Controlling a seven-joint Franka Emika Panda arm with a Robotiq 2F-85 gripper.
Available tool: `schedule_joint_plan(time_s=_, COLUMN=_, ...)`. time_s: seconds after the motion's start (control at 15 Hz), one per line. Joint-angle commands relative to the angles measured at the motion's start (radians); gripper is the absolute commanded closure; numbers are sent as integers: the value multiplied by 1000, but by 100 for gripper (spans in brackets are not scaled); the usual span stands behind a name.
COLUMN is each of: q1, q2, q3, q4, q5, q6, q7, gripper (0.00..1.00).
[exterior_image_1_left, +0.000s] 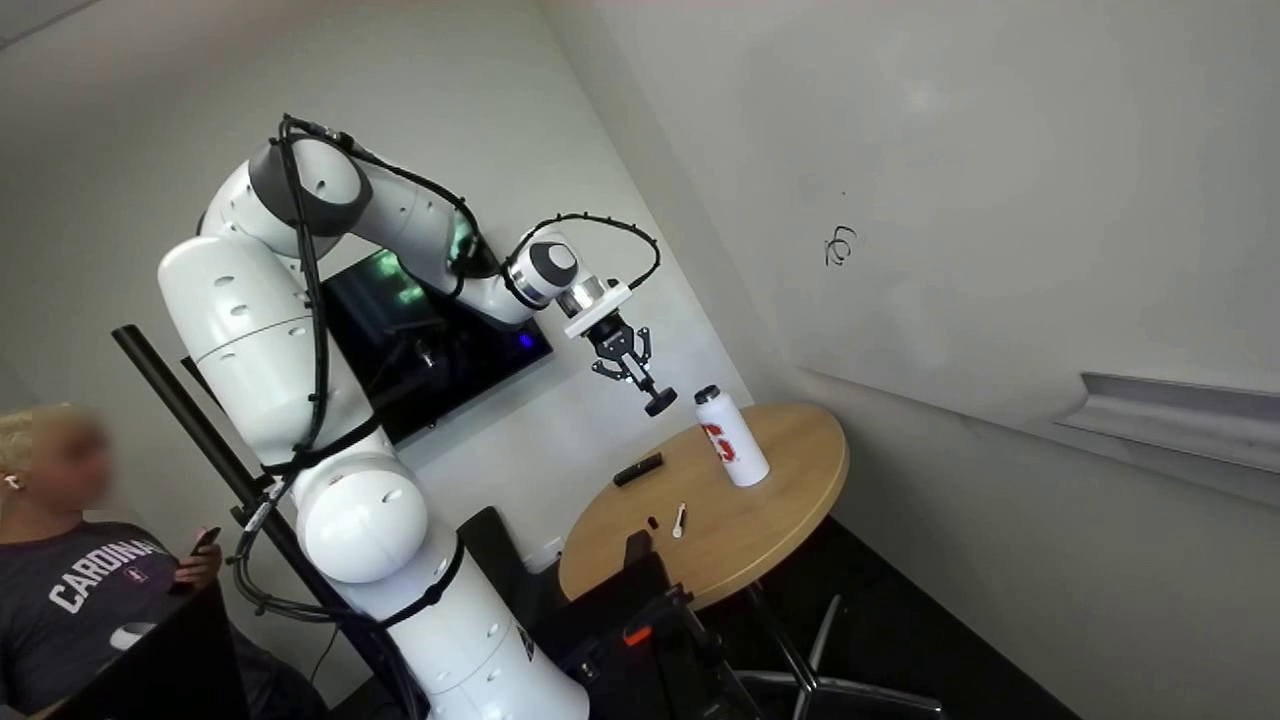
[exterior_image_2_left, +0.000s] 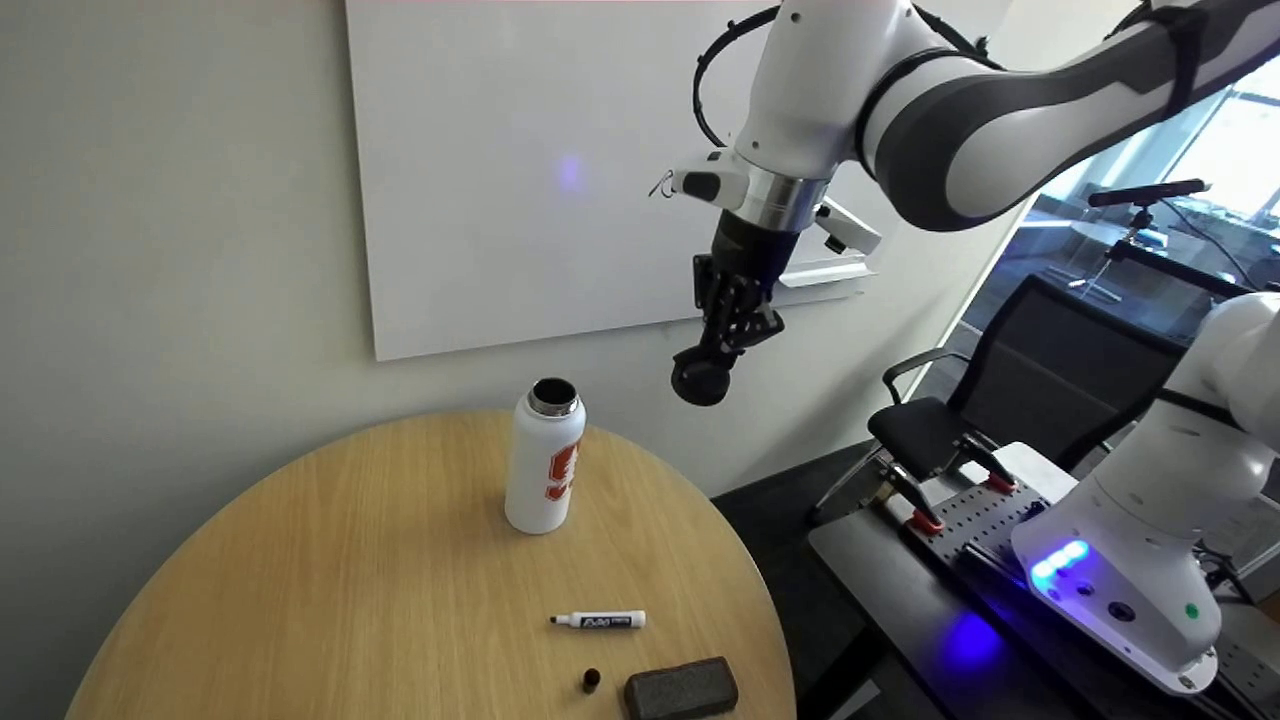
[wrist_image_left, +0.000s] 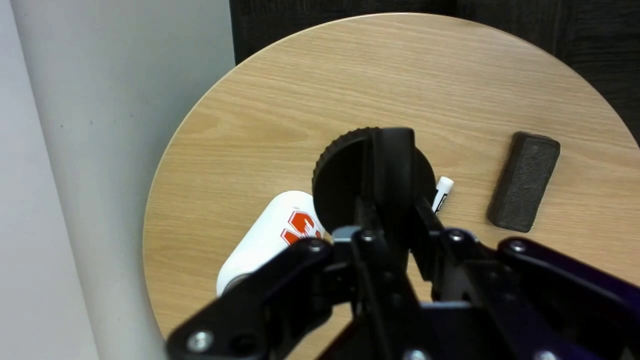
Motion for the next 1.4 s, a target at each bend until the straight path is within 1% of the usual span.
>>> schedule_joint_plan(time_s=0.0, q1=8, q2=2, q3=-8, q4=2, q5=0, q6=-2, q7=0, gripper=80)
schedule_joint_plan(time_s=0.07, q1=8, q2=2, q3=-8, q4=2, q5=0, q6=-2, q7=0, gripper=95)
schedule_joint_plan(time_s=0.33, q1=22, q2=22, q3=3, q4=83, q5=-8, q6=-50, q7=-43, gripper=95)
schedule_joint_plan(time_s=0.53, q1=35, q2=60, q3=8, q4=160, q5=-10, q6=-59, q7=-97, gripper=95)
schedule_joint_plan(time_s=0.8, q1=40, q2=148, q3=4, q4=262, q5=-4, q6=-76, q7=-160, gripper=95)
schedule_joint_plan(time_s=0.93, q1=35, q2=200, q3=5, q4=310, q5=10, q6=-82, q7=-211, gripper=95)
schedule_joint_plan(time_s=1.33, q1=39, q2=314, q3=-4, q4=418, q5=-2, q6=-77, q7=-323, gripper=95)
